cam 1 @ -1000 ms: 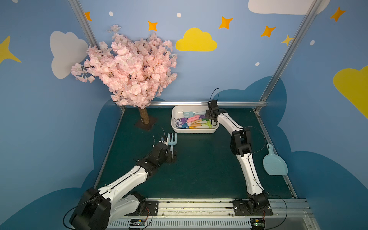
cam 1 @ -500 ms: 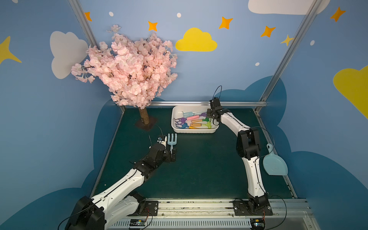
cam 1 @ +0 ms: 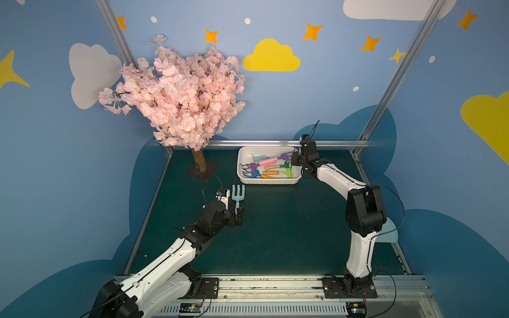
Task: Take the hand rake out of the storage box
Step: Pick up the rake from the storage box, then place the rake at the center of the board.
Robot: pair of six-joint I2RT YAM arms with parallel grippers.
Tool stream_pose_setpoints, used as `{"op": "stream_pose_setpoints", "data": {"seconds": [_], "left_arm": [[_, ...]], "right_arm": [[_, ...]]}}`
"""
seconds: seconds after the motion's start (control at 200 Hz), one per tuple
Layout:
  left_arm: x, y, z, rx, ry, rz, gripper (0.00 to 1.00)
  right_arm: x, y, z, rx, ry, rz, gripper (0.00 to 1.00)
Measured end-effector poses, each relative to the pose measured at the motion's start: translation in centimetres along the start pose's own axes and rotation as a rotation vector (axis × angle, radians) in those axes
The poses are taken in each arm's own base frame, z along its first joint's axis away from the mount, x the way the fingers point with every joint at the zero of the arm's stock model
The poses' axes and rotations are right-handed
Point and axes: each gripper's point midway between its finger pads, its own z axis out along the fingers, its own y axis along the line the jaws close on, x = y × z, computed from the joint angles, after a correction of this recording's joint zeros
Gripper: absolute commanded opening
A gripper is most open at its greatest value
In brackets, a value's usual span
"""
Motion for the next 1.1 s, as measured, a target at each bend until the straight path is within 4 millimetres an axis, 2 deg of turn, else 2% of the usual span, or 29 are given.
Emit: {"op": "stream_pose_setpoints", "data": {"seconds": [0.08,0.245,0.39,0.501,0.716,0.896,1.101], "left_arm": [[-0.3,-0.3,-0.4,0.016,-0.011,-0.001,1.00],[-1.5,-1.3,-1.6,0.075,-0.061,0.005,1.00],[-1.4,-2.5,-1.5,0.143,-0.050,0.022,1.00],[-0.4,-3.2,-0.7,0.181,-0.002,0.038,1.00],[1.9,-4.1,0.9,0.224,0.103,0.051,1.00],[3.8,-5.0,2.2,0.210,0.173,0.089,1.00],[5.3,-5.6,3.5,0.207,0.236,0.112,1.00]], "right_arm": [[1.8,0.2,-1.9,-0.049,-0.004,-0.019,0.00],[7.1,0.4,-6.2,-0.166,0.021,-0.051,0.00],[10.7,1.6,-8.4,-0.307,0.037,-0.078,0.00],[12.7,3.0,-8.8,-0.397,0.070,-0.107,0.00],[14.6,6.1,-8.9,-0.558,0.086,-0.181,0.00],[16.5,6.8,-8.0,-0.590,0.163,-0.223,0.00],[17.7,7.2,-7.6,-0.595,0.239,-0.277,0.00]]}}
